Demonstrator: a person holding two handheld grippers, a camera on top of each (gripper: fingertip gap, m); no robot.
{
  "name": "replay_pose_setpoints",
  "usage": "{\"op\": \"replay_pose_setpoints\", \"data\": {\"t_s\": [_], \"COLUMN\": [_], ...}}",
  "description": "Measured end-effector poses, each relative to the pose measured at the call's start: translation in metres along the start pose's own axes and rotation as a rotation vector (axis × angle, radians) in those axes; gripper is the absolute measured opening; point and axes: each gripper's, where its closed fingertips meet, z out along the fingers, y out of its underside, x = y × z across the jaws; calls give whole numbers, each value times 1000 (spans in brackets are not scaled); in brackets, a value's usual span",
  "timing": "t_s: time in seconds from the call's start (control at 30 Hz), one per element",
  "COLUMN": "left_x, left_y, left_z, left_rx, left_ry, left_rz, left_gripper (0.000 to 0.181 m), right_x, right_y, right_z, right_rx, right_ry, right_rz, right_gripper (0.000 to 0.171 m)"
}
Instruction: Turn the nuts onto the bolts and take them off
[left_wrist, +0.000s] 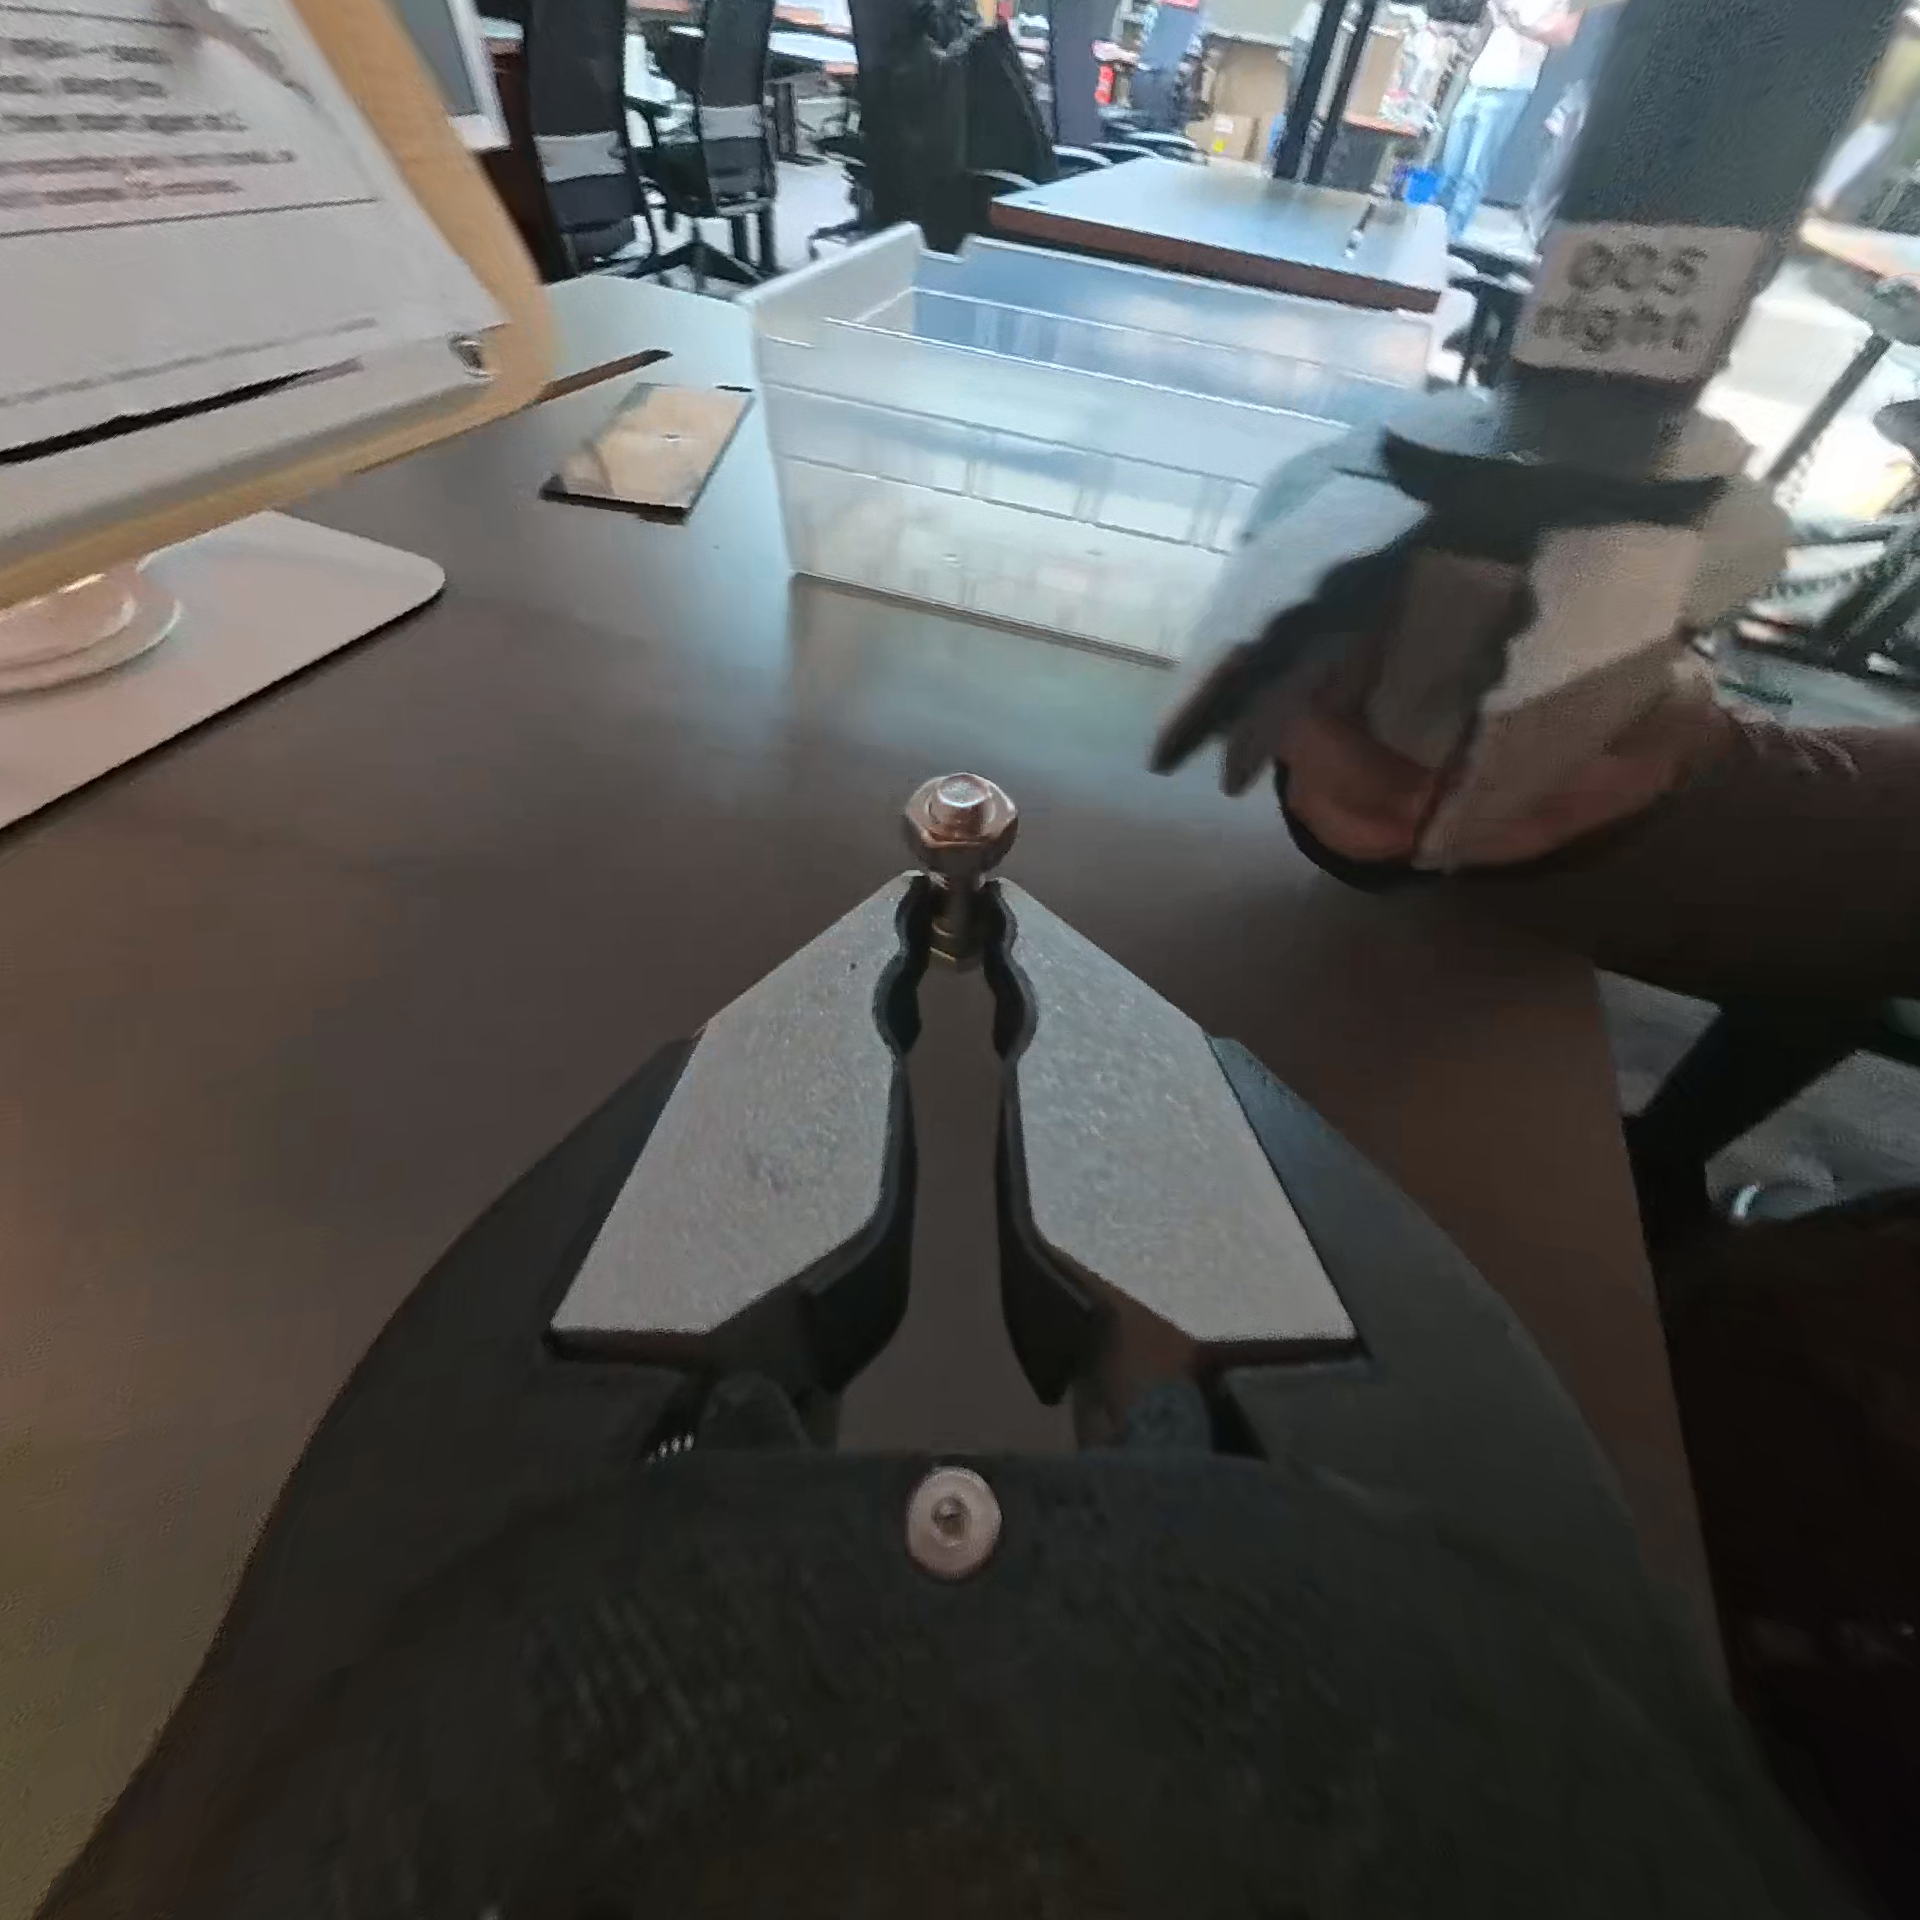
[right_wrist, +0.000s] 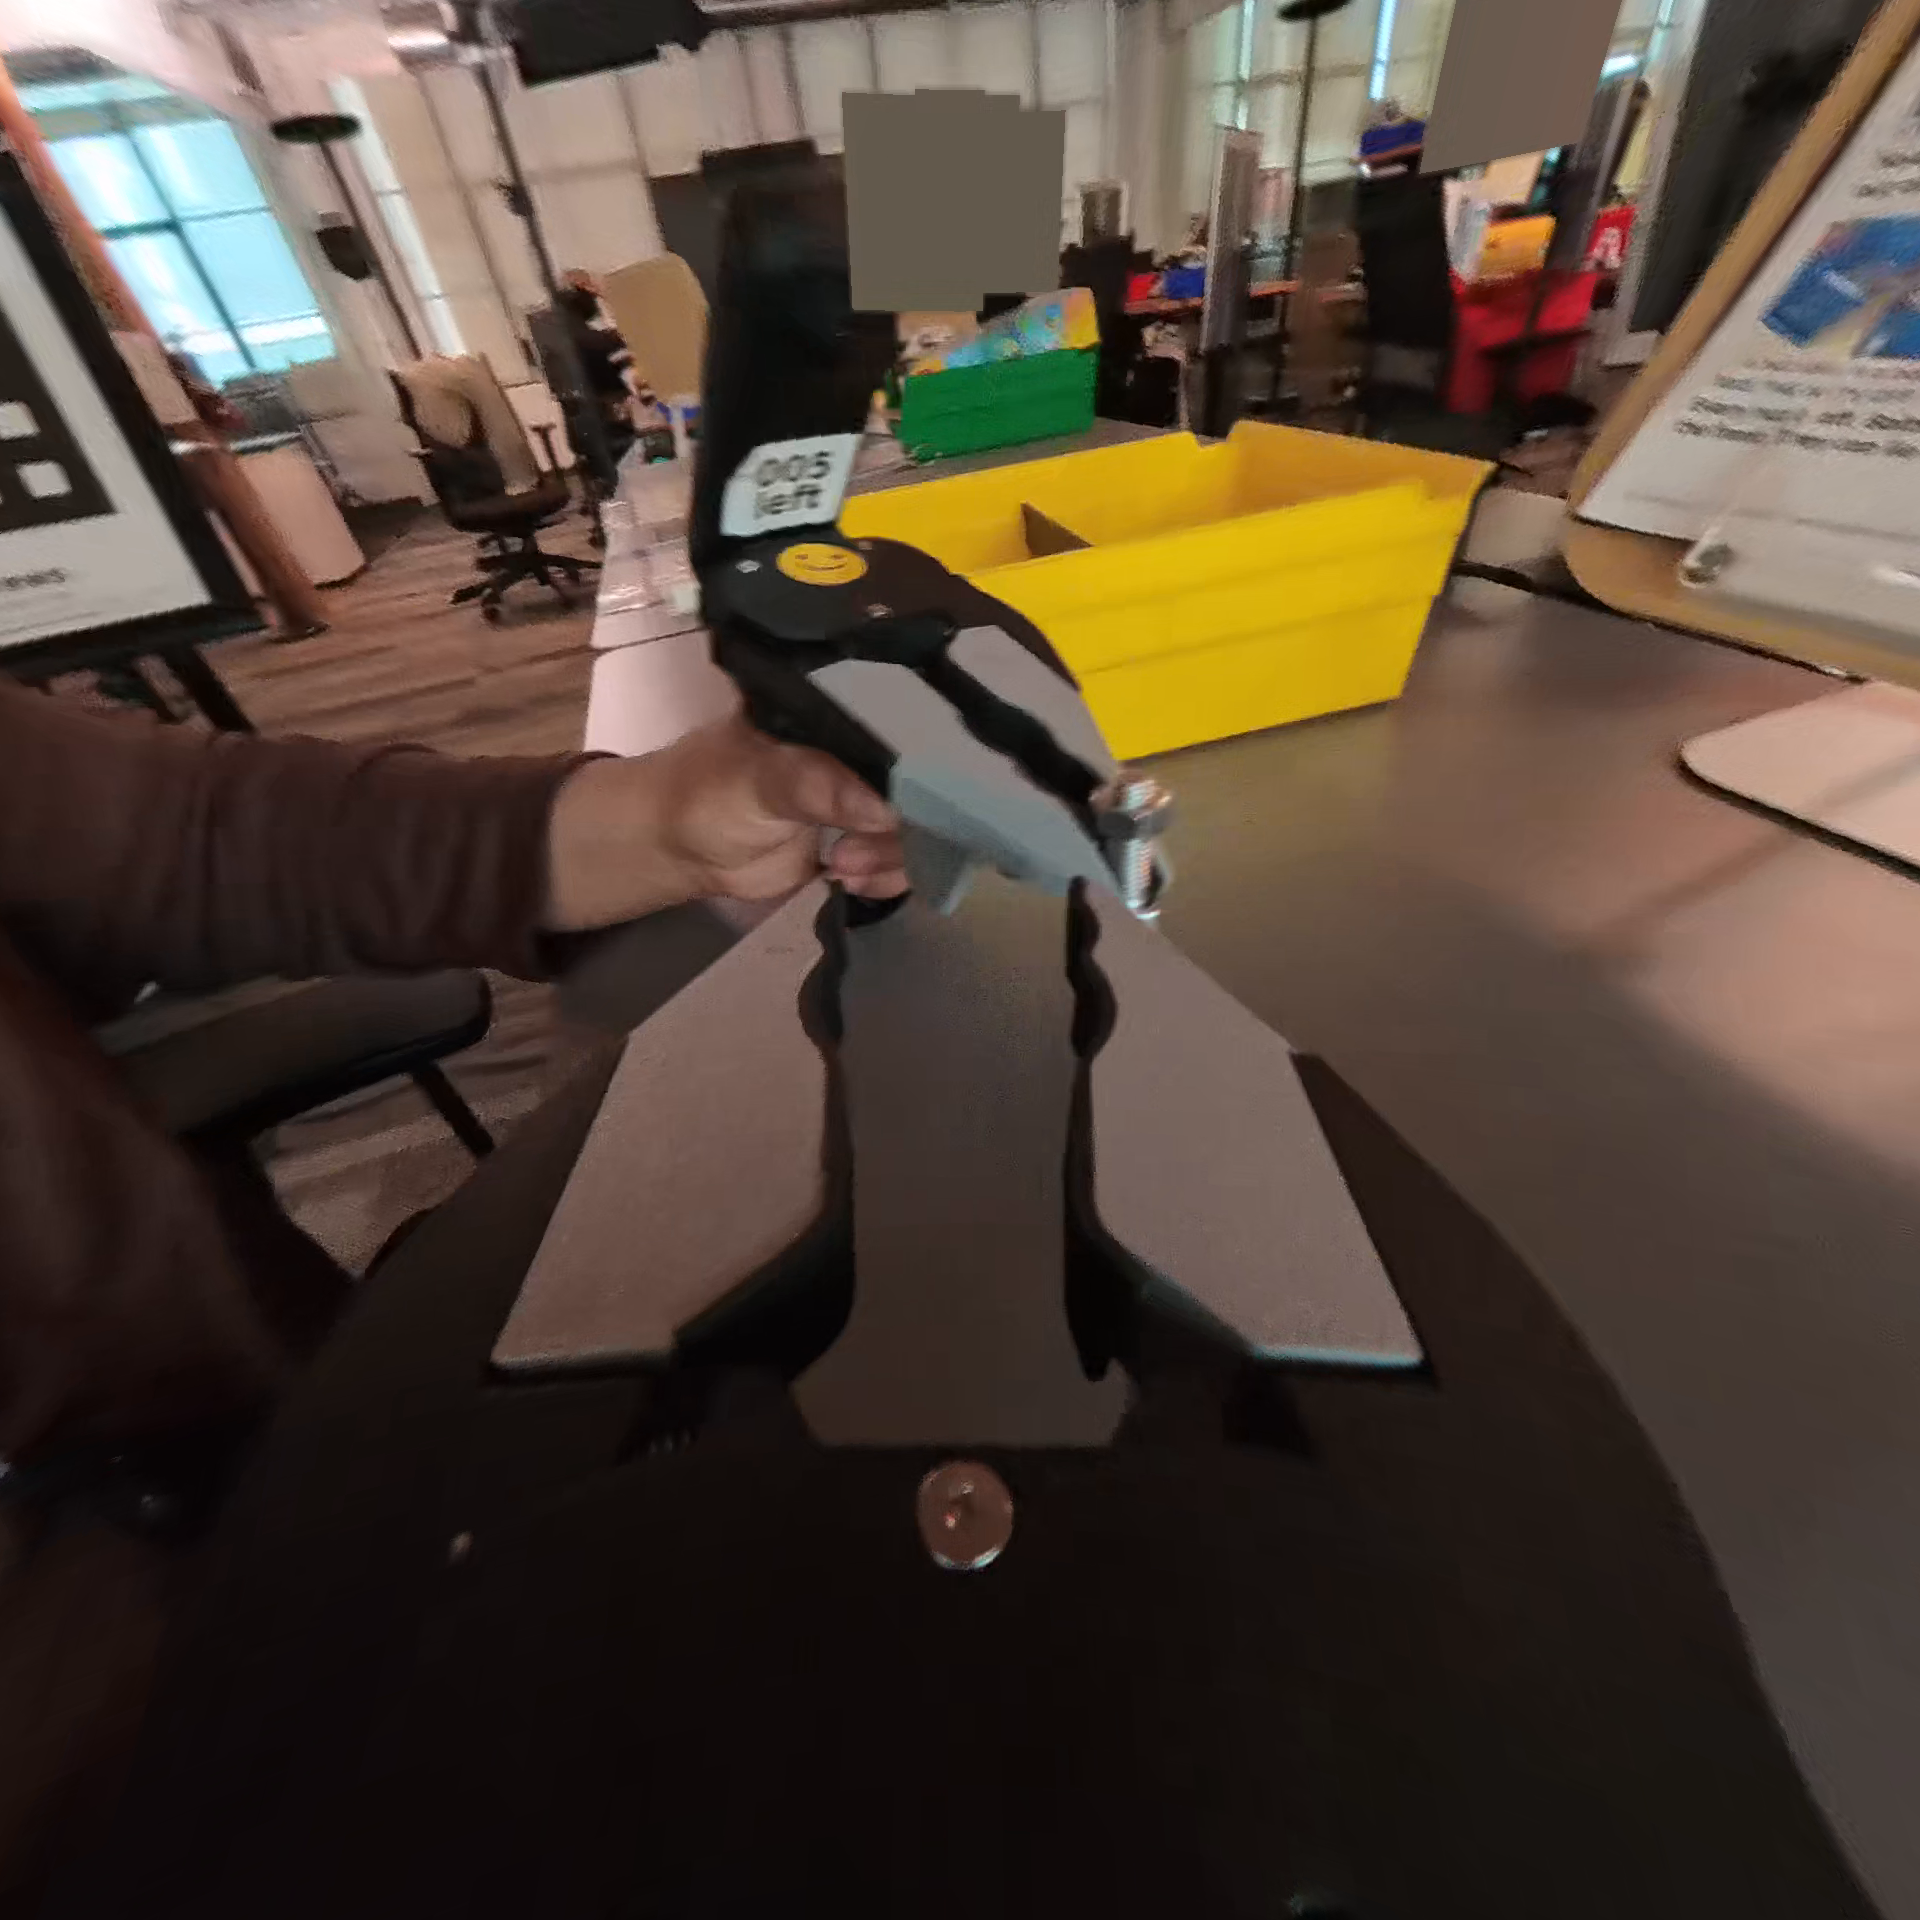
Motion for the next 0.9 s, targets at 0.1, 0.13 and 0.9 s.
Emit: {"op": "replay_pose_setpoints", "data": {"t_s": [0.1, 0.13, 0.9], "left_x": [30, 40, -13], "left_y": [3, 5, -12], "left_z": [11, 13, -8], "left_rx": [-32, -40, 87], "left_ry": [111, 151, -35], "left_rz": [76, 99, -82], "left_gripper": [8, 8, 7], "right_x": [16, 21, -14], "right_y": [-3, -1, -17], "right_z": [-1, 0, -8], "right_rx": [29, 13, 100], "right_ry": [85, 113, -62], "right_rz": [27, 28, -65], "right_gripper": [49, 55, 3]}}
